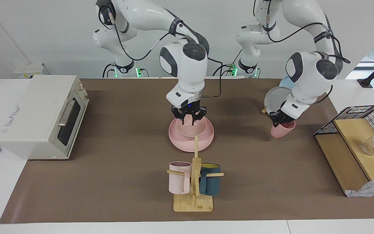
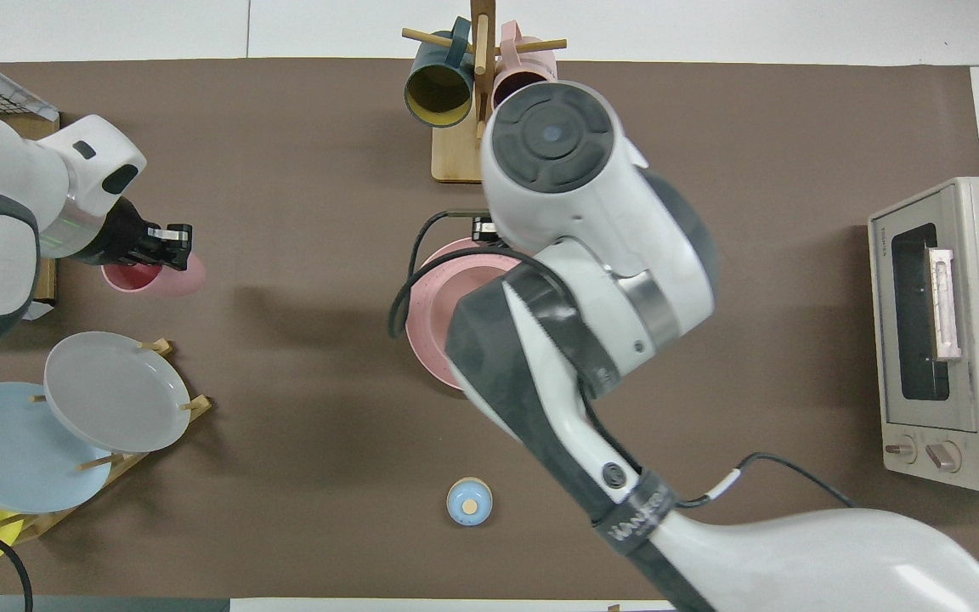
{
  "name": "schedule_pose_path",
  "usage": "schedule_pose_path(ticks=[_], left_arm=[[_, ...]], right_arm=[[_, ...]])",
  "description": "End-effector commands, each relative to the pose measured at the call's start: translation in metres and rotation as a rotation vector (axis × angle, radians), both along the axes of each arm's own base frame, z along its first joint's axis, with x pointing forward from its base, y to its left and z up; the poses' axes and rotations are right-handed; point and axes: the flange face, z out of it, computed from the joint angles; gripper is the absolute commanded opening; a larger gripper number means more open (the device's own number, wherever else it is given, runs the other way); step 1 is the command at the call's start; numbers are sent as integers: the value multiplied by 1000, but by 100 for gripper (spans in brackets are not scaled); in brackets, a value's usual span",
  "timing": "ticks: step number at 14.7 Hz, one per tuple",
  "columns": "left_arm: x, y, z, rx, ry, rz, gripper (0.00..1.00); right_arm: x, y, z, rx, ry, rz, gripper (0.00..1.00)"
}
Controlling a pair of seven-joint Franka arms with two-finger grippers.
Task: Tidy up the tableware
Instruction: 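Place the pink bowl onto the pink plate with the right gripper, then lift the pink cup with the left gripper while the right gripper withdraws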
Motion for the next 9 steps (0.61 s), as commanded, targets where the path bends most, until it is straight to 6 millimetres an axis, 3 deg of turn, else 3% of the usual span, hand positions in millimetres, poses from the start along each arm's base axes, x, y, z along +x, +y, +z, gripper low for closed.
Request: schedule_pose_path(ticks=[1,2,3,5,6,8,9], left_arm=[[15,-74,29,-7,65,46,0],[15,-102,41,-14,60,75,0],[11,-130,47,-26,60,95,0],[-11,-195,48,-31,60,121,0],[-18,-226,42,-31,58,142,0],[-27,-266,34,-38,50,181,0],[-34,-283,29,-39,49,179,0]], right_arm=[[3,-78,25,13,72,13,75],[4,-106,32,7,101,40,83],[2,-133,45,6,113,34,100],[-8,-191,88,20,87,4,100],[-20,-208,109,25,83,46,100],[-27,-246,114,17,137,50,100],[-27,-261,106,22,148,45,100]])
